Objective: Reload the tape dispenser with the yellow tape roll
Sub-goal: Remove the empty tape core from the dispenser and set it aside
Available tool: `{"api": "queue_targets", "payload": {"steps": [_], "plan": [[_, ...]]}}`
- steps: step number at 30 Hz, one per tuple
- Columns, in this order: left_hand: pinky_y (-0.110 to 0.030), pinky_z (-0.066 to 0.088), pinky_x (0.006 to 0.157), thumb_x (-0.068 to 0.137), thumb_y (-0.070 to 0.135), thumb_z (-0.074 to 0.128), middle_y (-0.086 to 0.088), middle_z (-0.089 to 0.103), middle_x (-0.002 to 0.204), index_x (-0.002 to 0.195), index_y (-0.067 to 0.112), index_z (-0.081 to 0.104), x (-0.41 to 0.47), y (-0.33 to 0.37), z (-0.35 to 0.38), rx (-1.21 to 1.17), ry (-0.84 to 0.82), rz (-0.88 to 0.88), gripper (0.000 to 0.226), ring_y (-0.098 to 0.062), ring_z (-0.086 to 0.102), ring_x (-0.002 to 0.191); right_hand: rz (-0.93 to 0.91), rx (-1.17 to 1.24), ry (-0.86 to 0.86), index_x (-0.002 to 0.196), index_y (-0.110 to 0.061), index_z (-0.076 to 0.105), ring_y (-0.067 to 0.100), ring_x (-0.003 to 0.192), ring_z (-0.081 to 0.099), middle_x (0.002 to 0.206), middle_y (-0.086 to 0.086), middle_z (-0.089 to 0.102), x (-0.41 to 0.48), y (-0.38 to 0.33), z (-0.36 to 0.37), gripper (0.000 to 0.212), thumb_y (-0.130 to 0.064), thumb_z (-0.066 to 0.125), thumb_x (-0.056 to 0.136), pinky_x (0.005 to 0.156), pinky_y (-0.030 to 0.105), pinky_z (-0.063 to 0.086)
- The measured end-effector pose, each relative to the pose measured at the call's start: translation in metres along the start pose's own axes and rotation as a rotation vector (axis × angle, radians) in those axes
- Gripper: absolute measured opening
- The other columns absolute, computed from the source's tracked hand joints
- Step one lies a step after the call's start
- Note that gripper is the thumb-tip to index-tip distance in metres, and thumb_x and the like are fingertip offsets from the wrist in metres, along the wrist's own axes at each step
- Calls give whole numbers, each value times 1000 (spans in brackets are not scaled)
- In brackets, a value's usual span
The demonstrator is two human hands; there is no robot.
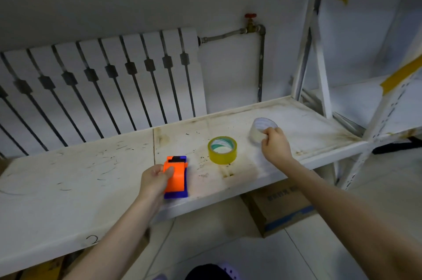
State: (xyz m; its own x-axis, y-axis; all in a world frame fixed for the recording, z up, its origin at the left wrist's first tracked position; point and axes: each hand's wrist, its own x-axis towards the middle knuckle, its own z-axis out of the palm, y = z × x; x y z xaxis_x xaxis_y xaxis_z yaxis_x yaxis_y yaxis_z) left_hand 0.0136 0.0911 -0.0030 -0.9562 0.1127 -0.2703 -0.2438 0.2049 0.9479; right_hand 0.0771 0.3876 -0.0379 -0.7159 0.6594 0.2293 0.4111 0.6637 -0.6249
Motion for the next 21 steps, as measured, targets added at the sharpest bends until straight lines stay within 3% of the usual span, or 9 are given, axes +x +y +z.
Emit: {"api": "queue_targets", "payload": {"steps": [2, 6, 7, 9, 11, 13, 18, 21], "plan": [[-32, 42, 68, 94, 10, 54, -2, 49, 75, 69, 19, 46, 3, 0, 1, 1, 1, 5, 27, -17, 47, 66, 31, -64, -16, 122, -5, 53, 36, 106, 56, 135, 17, 46, 7, 13, 1, 34, -9, 42, 89, 87, 42, 51], [-37, 41, 80, 95, 12, 51, -8, 52, 91, 78, 15, 52, 11, -2, -3, 29, 2, 4, 17, -22, 51, 75, 132, -178, -74, 129, -2, 44, 41, 108, 53, 139, 22, 38, 16, 28, -2, 39, -7, 44, 90, 88, 45, 48], [-39, 41, 81, 96, 12, 50, -11, 53, 100, 90, 10, 55, 13, -3, -4, 35, 4, -2, 8, -25, 51, 84, 154, -194, -85, 131, -1, 42, 41, 111, 51, 140, 22, 36, 19, 31, -2, 41, -7, 45, 90, 89, 45, 46], [-45, 43, 86, 96, 13, 50, -19, 52, 119, 123, 2, 50, 16, -4, -5, 68, 13, -30, 30, -30, 48, 97, 183, -225, -99, 132, 1, 40, 41, 114, 49, 141, 22, 35, 23, 36, -1, 44, -8, 46, 90, 90, 46, 45], [-48, 44, 91, 95, 12, 51, -21, 49, 132, 135, 2, 40, 18, -4, -6, 99, 9, -49, 42, -35, 49, 105, 199, -243, -106, 131, 2, 40, 41, 114, 48, 140, 23, 35, 26, 41, 1, 43, -9, 47, 89, 89, 46, 45], [-48, 44, 91, 94, 14, 53, -21, 48, 136, 136, 3, 39, 21, -4, -7, 98, 2, -64, 46, -39, 50, 113, 201, -256, -109, 129, 2, 40, 41, 114, 47, 138, 23, 35, 28, 45, 2, 43, -8, 47, 88, 86, 46, 45], [-41, 43, 82, 93, 21, 56, -20, 50, 133, 135, 4, 41, 23, -4, -7, 66, -31, -68, 47, -29, 47, 97, 160, -228, -53, 134, -4, 31, 40, 119, 44, 142, 17, 33, 24, 37, 9, 52, -4, 48, 85, 83, 49, 46], [-42, 43, 84, 94, 21, 55, -19, 50, 132, 136, 5, 40, 23, -5, -6, 53, -30, -70, 48, -28, 47, 96, -3, -163, -40, 135, -7, 36, 36, 118, 48, 141, 14, 39, 18, 11, 22, 49, -7, 48, 87, 86, 46, 48]]}}
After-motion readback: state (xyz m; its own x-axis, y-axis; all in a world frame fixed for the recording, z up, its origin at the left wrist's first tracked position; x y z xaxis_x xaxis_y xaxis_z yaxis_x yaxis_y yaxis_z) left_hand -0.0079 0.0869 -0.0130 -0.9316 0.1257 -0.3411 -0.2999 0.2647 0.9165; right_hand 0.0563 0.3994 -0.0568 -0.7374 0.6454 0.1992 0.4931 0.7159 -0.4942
